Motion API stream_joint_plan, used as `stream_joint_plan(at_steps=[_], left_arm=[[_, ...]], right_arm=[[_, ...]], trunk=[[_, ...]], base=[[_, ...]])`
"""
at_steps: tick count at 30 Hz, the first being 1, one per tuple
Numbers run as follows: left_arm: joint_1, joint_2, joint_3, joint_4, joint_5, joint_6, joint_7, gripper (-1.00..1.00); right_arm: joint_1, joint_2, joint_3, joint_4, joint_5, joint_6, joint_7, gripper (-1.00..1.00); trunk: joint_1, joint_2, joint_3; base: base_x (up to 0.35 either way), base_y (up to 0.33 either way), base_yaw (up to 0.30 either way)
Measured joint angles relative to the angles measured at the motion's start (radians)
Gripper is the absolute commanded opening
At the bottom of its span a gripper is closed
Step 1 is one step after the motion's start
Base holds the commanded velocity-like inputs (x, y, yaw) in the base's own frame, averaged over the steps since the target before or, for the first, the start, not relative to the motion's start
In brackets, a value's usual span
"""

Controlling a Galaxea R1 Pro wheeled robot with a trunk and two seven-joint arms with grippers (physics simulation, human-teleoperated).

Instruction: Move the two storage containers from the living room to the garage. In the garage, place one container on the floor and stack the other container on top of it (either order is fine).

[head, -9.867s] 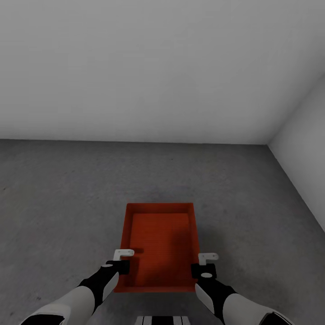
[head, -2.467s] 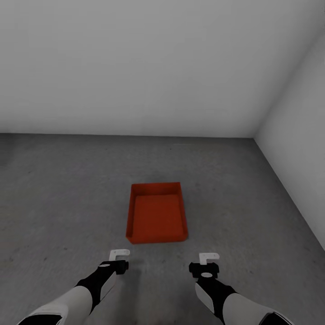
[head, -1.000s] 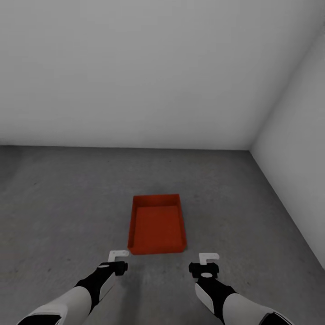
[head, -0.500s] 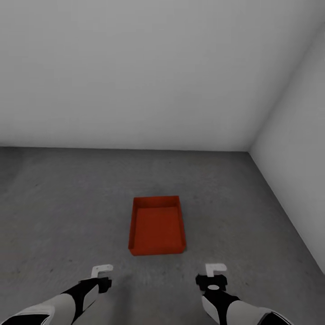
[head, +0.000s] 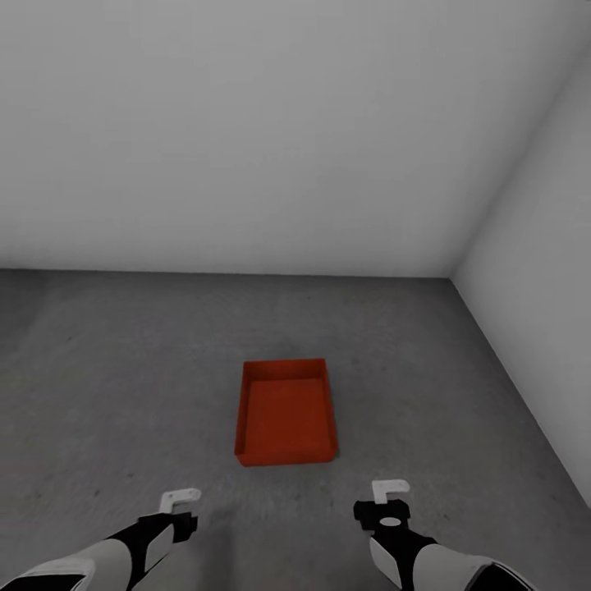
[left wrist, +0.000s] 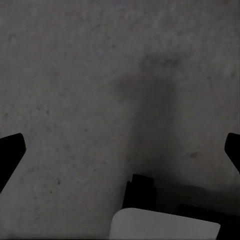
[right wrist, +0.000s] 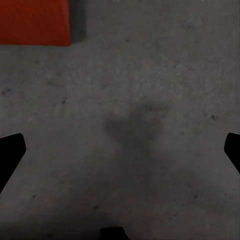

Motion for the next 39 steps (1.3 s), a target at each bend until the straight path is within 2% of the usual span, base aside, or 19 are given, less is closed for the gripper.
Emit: stream_joint_plan(at_steps=[8,20,31,39], left_arm=[[0.005,0.021,0.0,0.0,0.001,-0.001,0.0,1.0],[0.01,0.031,0.0,0.0,0.002,-0.003,-0.004,1.0],[0.062,0.034,0.0,0.0,0.001,-0.005,-0.006,1.0],[0.086,0.038,0.0,0.0,0.001,-0.003,-0.006,1.0]], right_arm=[[0.012,0.004,0.0,0.0,0.002,0.003,0.004,1.0],[0.14,0.013,0.001,-0.001,0.003,0.0,-0.001,1.0],[0.245,0.015,0.001,-0.001,0.001,0.0,0.0,1.0],[0.269,0.015,0.0,0.004,-0.006,0.002,0.0,1.0]], trunk=[[-0.031,0.056,0.025],[-0.077,0.14,0.063],[-0.119,0.217,0.105],[-0.119,0.217,0.117]], base=[[0.0,0.0,0.0],[0.0,0.0,0.0],[0.0,0.0,0.0],[0.0,0.0,0.0]])
